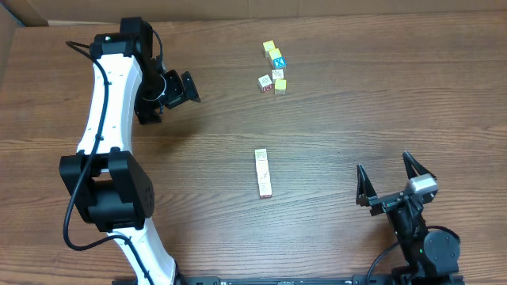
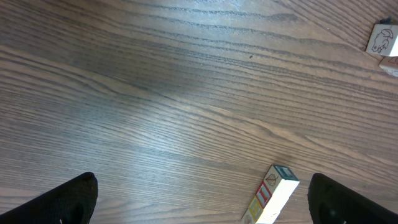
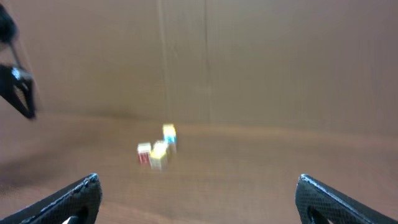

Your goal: Flip 4 blocks

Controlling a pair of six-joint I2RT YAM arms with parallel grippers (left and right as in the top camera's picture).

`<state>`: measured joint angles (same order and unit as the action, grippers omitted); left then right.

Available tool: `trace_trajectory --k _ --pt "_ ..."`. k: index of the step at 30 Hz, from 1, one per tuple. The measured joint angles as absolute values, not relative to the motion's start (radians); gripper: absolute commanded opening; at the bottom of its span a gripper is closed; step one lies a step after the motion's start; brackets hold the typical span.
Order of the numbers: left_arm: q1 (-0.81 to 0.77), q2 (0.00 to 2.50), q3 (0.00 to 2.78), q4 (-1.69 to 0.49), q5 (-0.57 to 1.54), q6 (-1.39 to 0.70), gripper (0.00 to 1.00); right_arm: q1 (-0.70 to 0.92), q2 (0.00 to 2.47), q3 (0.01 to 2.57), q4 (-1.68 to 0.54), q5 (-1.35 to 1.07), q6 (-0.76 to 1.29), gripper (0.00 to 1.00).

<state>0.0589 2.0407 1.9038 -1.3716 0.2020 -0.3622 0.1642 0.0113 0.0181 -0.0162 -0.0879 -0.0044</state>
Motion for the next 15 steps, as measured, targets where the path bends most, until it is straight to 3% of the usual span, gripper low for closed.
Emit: trace_trajectory --k 15 --pt "0.059 2.041 1.904 -1.372 0.202 -0.363 1.00 0.163 0.011 0.018 -0.087 -0.045 -0.004 1.00"
